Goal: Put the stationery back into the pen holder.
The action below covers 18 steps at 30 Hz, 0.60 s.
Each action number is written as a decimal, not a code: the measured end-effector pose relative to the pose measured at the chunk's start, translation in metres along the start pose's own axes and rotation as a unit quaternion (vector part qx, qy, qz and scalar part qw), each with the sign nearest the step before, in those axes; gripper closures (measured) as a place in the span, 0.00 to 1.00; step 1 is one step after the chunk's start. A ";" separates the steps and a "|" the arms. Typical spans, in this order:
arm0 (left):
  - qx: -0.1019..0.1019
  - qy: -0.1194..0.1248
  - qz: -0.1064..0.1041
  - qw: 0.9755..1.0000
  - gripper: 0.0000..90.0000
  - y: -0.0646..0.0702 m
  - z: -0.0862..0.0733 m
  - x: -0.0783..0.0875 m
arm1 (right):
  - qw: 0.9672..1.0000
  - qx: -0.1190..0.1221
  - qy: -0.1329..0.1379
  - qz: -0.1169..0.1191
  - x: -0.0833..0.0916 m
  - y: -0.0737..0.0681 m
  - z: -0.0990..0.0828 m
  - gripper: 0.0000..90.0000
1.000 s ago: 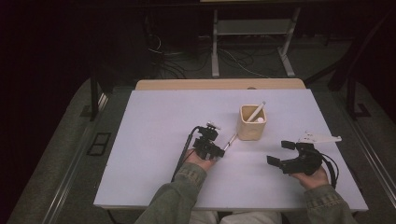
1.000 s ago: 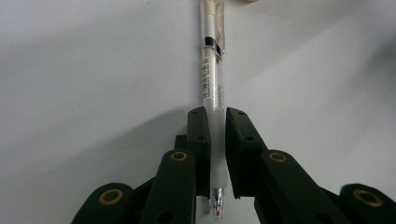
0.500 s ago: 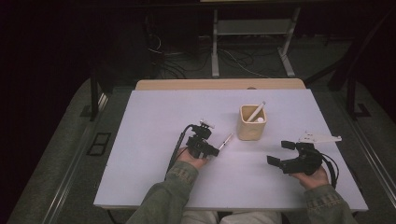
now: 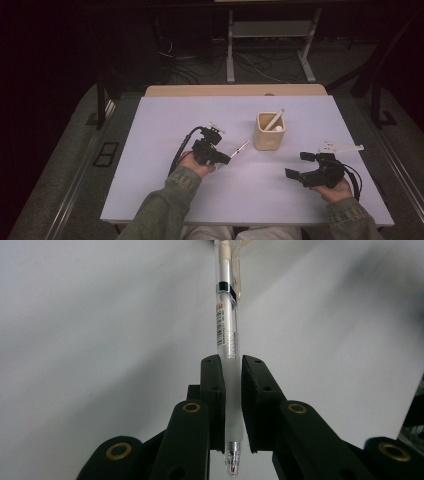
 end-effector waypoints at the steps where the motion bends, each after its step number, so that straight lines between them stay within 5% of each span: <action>1: -0.004 -0.002 -0.001 1.000 0.88 0.001 0.001 0.003 | 1.000 0.001 -0.001 0.000 0.000 0.000 0.000 0.01; 8: -0.034 -0.022 -0.012 0.999 0.88 0.010 0.004 0.016 | 1.000 0.004 -0.015 0.006 0.003 0.001 0.001 0.01; 18: -0.091 -0.047 -0.032 0.994 0.88 0.025 0.014 0.023 | 0.999 0.036 -0.035 0.020 0.014 -0.007 0.023 0.01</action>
Point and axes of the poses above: each handheld gripper's, and its own axes: x roughly backward along the jaws, z roughly out of its top, y roughly to its right, the point moved 1 cm from there along -x, roughly forward along the jaws, and after that the axes turned 15 degrees about -z, right-handed, at the moved point
